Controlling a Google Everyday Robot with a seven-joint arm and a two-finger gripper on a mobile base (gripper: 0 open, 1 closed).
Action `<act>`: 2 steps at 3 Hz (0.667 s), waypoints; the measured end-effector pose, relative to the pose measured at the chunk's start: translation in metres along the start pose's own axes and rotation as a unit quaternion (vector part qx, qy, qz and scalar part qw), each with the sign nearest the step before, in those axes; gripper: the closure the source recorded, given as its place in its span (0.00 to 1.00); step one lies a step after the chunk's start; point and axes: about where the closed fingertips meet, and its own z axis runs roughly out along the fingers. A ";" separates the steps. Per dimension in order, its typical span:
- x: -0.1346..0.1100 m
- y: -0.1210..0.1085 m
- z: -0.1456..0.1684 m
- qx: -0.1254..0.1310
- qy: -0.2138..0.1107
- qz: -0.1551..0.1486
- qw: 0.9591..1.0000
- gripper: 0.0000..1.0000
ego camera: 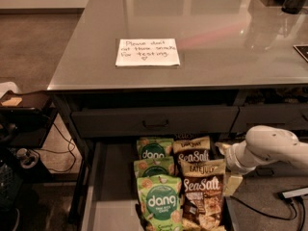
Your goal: Pick brown chip bag from middle drawer and place on counter
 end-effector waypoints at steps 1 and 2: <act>0.014 -0.001 0.020 -0.018 0.006 0.033 0.999 0.00; 0.022 -0.003 0.037 -0.041 0.007 0.075 0.996 0.19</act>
Offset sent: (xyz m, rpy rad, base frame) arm 0.0167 -0.0158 -0.0571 0.0249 0.1942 -0.2063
